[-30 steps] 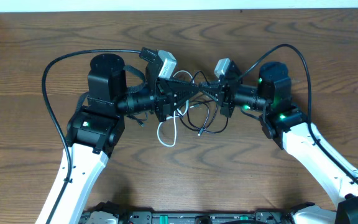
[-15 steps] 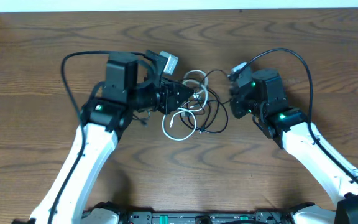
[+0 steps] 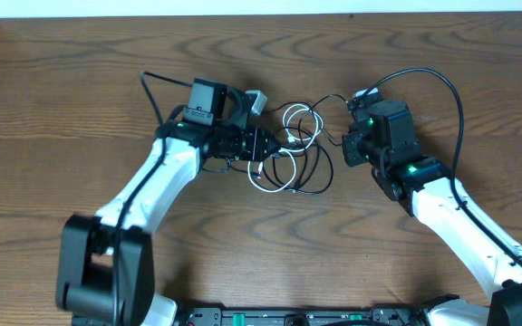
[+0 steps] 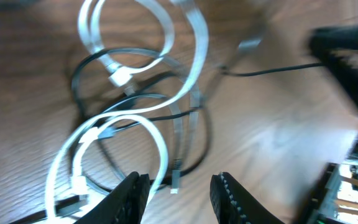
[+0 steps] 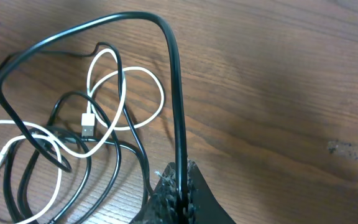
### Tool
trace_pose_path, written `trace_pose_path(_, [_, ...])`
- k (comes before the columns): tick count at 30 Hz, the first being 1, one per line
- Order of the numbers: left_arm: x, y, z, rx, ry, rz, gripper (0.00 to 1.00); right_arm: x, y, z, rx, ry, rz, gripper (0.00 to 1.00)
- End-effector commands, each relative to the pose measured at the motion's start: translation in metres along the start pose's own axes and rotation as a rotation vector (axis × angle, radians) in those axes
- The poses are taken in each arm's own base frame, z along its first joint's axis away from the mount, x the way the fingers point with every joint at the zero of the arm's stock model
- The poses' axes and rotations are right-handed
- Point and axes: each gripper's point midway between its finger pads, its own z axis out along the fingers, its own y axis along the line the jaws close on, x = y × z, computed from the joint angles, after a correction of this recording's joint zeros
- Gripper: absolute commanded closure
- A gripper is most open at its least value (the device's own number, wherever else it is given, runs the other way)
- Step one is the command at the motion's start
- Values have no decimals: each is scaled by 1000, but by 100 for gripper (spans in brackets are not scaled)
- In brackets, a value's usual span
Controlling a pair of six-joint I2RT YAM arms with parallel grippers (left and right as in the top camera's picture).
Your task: Untangle cables
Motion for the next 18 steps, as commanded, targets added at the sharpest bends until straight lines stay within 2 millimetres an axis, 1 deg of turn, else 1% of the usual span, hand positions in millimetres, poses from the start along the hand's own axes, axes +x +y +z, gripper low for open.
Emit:
trace_pose_path(1, [4, 27, 12, -103, 24, -23, 62, -3, -4, 1, 14, -8, 37, 99])
trace_pose_path(4, [10, 43, 20, -160, 46, -42, 62, -3, -4, 1, 14, -8, 37, 99])
trace_pose_path(6, [12, 56, 21, -221, 53, -49, 62, -3, -4, 1, 14, -7, 37, 99])
trace_pose_path(10, [10, 93, 10, -439, 31, -48, 60, -2, -4, 1, 14, -4, 37, 99])
trace_pose_path(11, [9, 99, 7, -481, 23, -49, 56, -2, -4, 1, 14, -4, 37, 99])
trace_pose_path(13, [7, 106, 3, -526, 14, -45, 51, -3, -4, 1, 15, -5, 37, 99])
trace_pose_path(15, [7, 107, 3, -530, 13, -44, 45, -3, -4, 1, 15, -5, 37, 99])
trace_pose_path(18, [8, 103, 5, -507, 17, -46, 43, -3, -4, 1, 15, -5, 37, 99])
